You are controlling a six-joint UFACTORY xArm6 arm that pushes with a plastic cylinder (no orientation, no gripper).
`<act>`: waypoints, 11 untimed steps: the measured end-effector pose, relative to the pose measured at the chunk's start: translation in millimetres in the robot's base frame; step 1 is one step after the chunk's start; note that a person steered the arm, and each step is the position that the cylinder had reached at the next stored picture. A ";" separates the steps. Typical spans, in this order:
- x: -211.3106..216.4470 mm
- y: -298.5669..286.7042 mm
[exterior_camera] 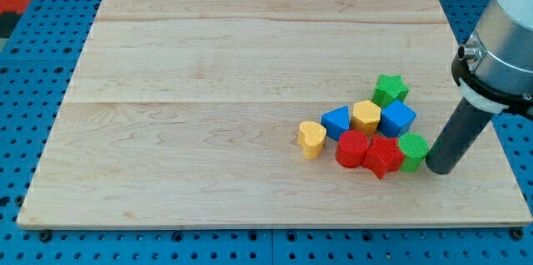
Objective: Push all the blocks towards the right bottom of the board
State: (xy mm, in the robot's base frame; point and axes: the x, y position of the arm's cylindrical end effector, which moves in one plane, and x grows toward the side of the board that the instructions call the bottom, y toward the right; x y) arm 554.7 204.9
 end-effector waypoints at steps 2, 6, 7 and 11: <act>4.1 -47.7; -83.9 -119.5; -54.7 -150.8; -95.1 -95.2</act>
State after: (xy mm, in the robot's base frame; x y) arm 459.6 109.8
